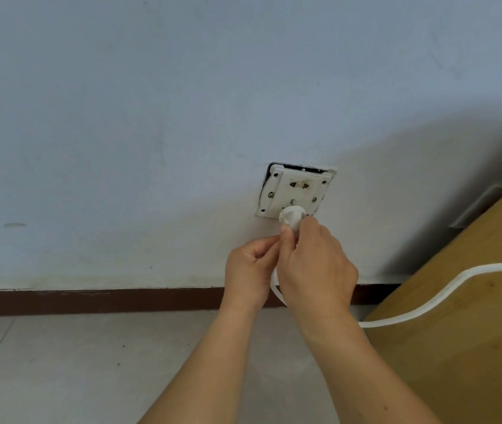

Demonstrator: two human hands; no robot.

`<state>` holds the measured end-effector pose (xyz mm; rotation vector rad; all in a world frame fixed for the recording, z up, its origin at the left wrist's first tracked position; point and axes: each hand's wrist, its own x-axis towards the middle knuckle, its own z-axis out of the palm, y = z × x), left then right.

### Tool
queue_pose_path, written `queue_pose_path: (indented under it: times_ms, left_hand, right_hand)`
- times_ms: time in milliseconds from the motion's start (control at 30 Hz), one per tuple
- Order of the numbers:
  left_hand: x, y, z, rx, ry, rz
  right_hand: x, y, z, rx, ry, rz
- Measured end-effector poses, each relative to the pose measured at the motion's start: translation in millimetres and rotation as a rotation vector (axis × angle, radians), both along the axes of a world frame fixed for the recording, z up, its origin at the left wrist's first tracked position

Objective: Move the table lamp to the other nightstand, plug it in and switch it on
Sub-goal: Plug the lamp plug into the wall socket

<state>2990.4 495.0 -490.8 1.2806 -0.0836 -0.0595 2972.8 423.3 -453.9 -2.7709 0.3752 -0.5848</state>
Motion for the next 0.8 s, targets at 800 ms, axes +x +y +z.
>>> queue_pose_path:
  times_ms: [800]
  left_hand:
    - [5.2,2.1,-2.7,0.103,-0.096,0.007]
  right_hand:
    - [2.7,-7.7,11.1,-0.041,0.027,0.052]
